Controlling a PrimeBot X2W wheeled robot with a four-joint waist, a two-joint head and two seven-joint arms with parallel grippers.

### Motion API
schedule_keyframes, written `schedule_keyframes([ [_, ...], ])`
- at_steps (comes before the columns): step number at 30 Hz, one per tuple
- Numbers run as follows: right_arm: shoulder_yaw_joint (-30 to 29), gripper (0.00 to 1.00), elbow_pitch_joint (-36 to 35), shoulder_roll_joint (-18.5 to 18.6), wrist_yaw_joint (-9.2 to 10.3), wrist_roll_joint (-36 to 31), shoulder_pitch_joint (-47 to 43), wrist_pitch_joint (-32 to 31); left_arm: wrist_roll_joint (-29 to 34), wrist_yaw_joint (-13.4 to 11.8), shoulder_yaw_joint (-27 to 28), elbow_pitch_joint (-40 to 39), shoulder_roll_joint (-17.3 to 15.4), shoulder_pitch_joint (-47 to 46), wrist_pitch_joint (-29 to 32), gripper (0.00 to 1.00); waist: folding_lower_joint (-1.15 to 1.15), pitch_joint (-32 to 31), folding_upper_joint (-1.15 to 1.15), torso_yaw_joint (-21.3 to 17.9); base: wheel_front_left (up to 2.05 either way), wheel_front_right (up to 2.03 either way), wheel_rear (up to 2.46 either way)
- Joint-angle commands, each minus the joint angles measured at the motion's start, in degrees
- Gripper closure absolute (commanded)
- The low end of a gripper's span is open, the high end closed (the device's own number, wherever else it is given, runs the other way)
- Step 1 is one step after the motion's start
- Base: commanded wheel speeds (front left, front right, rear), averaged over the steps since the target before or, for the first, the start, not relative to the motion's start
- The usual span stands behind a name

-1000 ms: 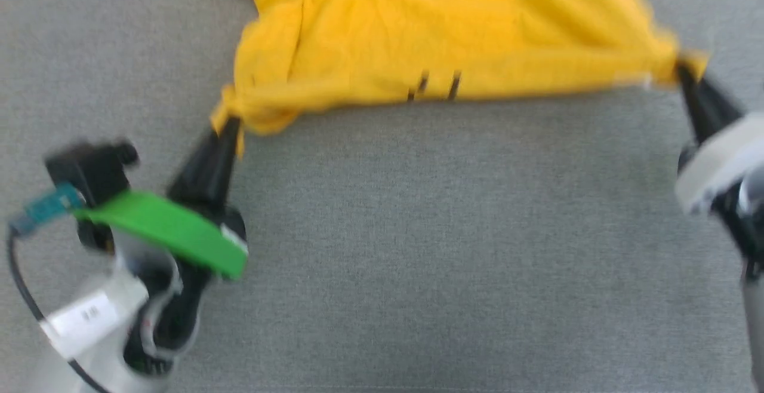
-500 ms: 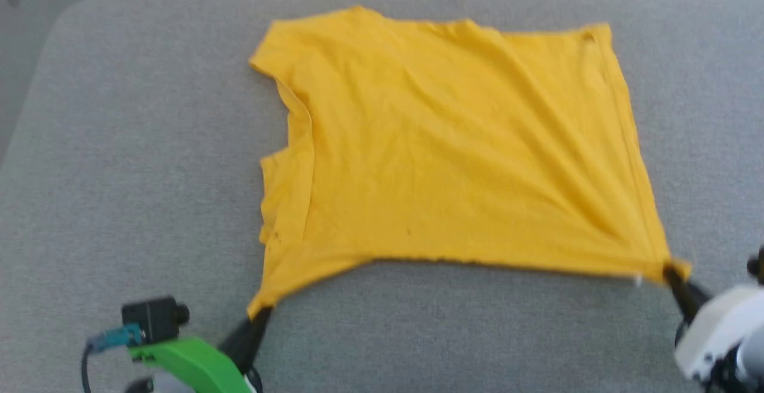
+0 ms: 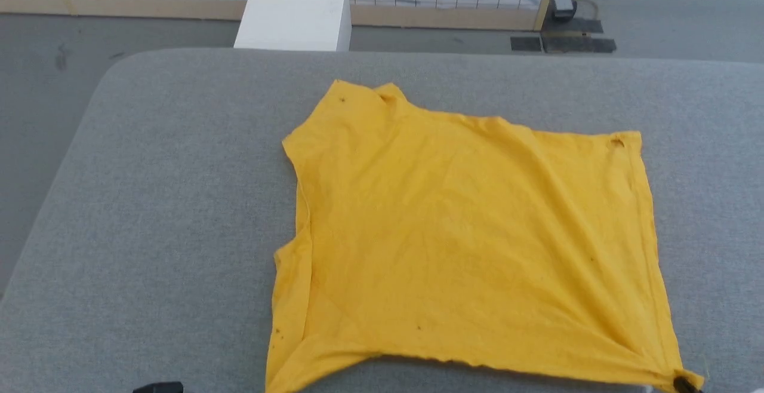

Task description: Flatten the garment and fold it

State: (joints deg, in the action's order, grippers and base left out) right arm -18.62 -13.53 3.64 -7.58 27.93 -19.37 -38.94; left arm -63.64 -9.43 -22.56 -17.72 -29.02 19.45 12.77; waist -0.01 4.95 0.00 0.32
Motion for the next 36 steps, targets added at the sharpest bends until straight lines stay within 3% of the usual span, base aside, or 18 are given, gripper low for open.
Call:
schedule_keyframes([
  [1, -0.4, 1.00, -1.0, -0.3, 0.09, 0.7, -1.2, -0.2, -0.6, -0.3, 0.4, -0.9, -0.6, 1.4, -0.2, 1.00, 0.01, -0.9, 0.00, -0.1, 0.00, 0.00, 0.00],
  [9, -1.9, 1.00, -4.2, -0.7, 0.09, 0.8, -1.2, 1.7, 2.6, -0.6, 1.4, -5.1, -1.7, 1.4, -2.8, 1.00, 0.01, 1.2, 0.00, 0.0, 0.00, 0.00, 0.00],
  [17, -1.4, 1.00, -2.8, 0.8, 0.09, -3.6, 9.6, 6.5, 8.8, 1.0, 1.4, -4.0, -2.6, -11.6, -2.8, 1.00, 0.01, 6.5, 0.00, -0.8, 0.00, 0.00, 0.00],
  [18, -1.0, 1.00, -2.0, 1.4, 0.09, -4.1, 11.3, 6.9, 9.6, 1.3, 1.4, -3.3, -2.7, -14.0, -2.5, 1.00, 0.01, 7.2, 0.00, -1.0, 0.00, 0.00, 0.00],
  [19, 0.3, 1.00, 1.0, 3.4, 0.09, -5.6, 17.5, 8.1, 12.6, 2.4, 1.1, 0.2, -2.7, -22.5, -1.9, 1.00, 0.01, 10.2, 0.00, -1.7, 0.00, 0.00, 0.00],
  [24, 1.9, 1.00, 5.2, 5.5, 0.09, -6.6, 23.8, 9.7, 14.9, 4.4, -0.1, 5.9, -0.6, -32.1, -2.2, 1.00, 0.01, 14.1, 0.00, -2.4, 0.00, 0.00, 0.00],
  [36, 6.3, 1.00, 14.9, 8.9, 0.09, -8.6, 32.7, 12.1, 17.4, 7.7, -3.3, 21.7, 4.2, -43.7, -3.5, 1.00, 0.01, 21.1, 0.00, -2.8, 0.00, 0.00, 0.00],
])
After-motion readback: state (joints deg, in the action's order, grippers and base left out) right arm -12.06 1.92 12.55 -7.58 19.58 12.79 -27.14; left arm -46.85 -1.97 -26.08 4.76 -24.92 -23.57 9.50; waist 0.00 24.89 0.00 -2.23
